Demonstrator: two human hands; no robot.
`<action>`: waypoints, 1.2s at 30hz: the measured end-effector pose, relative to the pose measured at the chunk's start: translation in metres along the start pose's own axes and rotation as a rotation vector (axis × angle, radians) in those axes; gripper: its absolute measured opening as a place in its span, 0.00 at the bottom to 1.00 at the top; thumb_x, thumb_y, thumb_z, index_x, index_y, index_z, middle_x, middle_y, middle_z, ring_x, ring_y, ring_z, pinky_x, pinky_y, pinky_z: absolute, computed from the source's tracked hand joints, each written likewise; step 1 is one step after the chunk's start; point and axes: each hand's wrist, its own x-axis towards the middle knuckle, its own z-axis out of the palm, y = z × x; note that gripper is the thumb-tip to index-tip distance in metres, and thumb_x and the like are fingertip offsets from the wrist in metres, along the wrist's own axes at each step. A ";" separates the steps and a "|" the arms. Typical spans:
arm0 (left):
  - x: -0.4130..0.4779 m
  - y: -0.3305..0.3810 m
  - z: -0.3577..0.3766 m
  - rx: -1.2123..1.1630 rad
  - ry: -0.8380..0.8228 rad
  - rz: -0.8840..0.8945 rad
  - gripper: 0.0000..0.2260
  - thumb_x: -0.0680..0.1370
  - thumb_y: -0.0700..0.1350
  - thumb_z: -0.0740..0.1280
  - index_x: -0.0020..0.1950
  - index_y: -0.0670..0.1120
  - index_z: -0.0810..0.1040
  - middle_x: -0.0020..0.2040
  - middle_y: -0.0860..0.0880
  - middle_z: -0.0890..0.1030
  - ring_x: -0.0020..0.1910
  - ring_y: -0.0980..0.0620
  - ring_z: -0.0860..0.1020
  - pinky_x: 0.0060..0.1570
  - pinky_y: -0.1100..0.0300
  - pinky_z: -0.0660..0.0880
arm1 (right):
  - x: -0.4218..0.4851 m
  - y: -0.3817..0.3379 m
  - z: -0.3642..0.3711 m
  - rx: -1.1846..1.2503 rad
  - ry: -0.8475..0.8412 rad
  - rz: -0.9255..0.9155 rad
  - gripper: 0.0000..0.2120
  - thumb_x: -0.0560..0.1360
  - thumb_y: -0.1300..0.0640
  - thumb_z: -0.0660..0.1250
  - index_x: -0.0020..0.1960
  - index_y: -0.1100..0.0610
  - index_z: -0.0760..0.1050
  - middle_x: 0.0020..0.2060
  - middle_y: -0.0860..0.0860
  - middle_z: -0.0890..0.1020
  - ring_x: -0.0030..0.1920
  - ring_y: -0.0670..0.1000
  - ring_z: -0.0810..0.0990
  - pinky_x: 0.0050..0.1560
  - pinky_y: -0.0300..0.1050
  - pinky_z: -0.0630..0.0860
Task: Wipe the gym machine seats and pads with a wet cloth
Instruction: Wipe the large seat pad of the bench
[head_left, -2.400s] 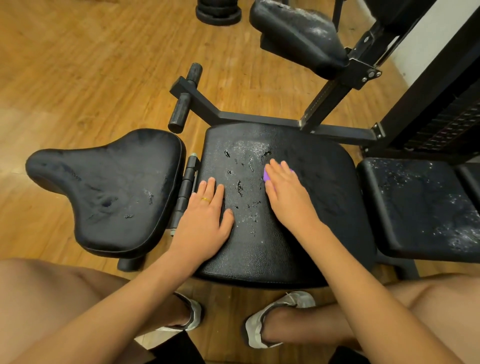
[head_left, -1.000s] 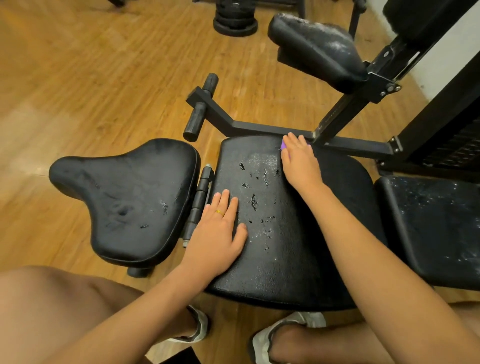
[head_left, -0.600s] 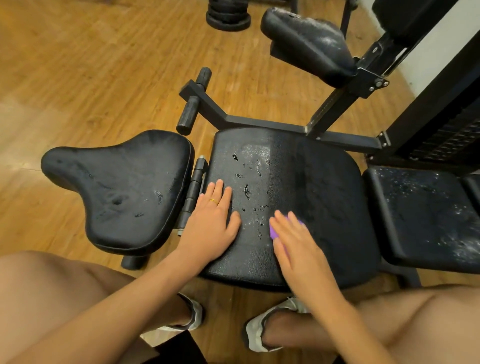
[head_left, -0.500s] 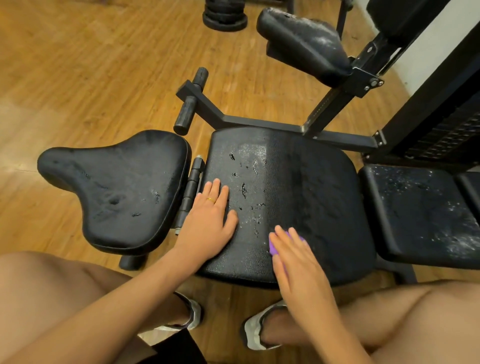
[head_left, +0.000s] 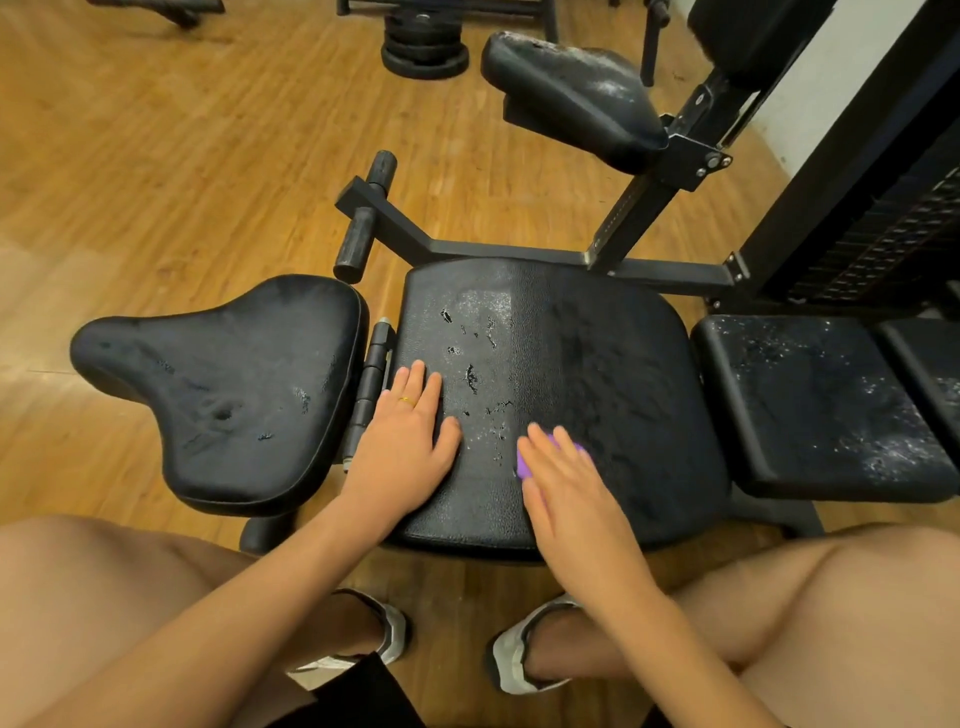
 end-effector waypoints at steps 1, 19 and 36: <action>0.000 0.000 0.000 0.001 0.006 0.002 0.31 0.79 0.55 0.52 0.79 0.41 0.61 0.80 0.41 0.56 0.80 0.43 0.53 0.77 0.51 0.50 | -0.013 -0.002 0.001 -0.002 -0.011 -0.009 0.22 0.82 0.52 0.50 0.71 0.56 0.71 0.73 0.51 0.71 0.74 0.55 0.66 0.75 0.49 0.59; 0.002 -0.002 0.002 -0.033 0.010 0.007 0.27 0.83 0.52 0.56 0.80 0.44 0.58 0.81 0.44 0.53 0.80 0.47 0.49 0.78 0.51 0.48 | 0.055 0.006 -0.004 0.032 0.041 0.035 0.19 0.85 0.55 0.52 0.73 0.57 0.68 0.75 0.51 0.67 0.76 0.54 0.60 0.76 0.48 0.54; 0.027 -0.090 -0.031 0.390 0.131 -0.130 0.24 0.83 0.54 0.51 0.71 0.39 0.67 0.73 0.39 0.68 0.71 0.38 0.65 0.66 0.41 0.64 | 0.040 0.004 0.003 0.119 0.065 -0.053 0.24 0.82 0.48 0.49 0.69 0.57 0.74 0.71 0.51 0.73 0.74 0.53 0.66 0.74 0.42 0.55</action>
